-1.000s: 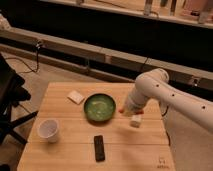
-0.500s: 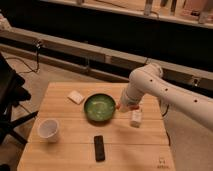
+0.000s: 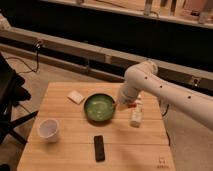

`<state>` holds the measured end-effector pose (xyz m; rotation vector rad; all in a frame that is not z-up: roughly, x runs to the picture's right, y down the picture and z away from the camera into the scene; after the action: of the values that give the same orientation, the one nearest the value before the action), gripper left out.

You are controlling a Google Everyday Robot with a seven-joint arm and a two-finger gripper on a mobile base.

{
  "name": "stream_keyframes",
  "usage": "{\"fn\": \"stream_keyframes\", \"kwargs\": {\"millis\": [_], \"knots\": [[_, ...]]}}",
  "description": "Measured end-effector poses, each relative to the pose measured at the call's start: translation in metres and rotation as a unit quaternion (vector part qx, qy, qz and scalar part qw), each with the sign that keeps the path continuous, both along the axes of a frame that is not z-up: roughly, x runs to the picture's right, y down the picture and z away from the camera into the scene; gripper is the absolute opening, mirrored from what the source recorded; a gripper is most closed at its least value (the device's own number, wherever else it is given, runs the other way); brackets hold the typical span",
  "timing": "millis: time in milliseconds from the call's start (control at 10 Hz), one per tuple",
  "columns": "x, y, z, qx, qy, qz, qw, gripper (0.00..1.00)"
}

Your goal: Place the pepper in the ceramic bowl

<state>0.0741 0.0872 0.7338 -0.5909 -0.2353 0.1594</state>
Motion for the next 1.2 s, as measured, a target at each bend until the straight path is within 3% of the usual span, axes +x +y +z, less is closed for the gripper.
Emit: {"fn": "stream_keyframes", "kwargs": {"millis": [200, 700, 900, 1200], "knots": [[-0.003, 0.0, 0.002, 0.001, 0.002, 0.001, 1.0, 0.18], [-0.017, -0.002, 0.006, 0.003, 0.001, -0.004, 1.0, 0.2], [-0.019, -0.003, 0.008, 0.003, 0.002, -0.005, 1.0, 0.28], [-0.026, -0.005, 0.011, 0.005, 0.003, -0.007, 1.0, 0.29]]}}
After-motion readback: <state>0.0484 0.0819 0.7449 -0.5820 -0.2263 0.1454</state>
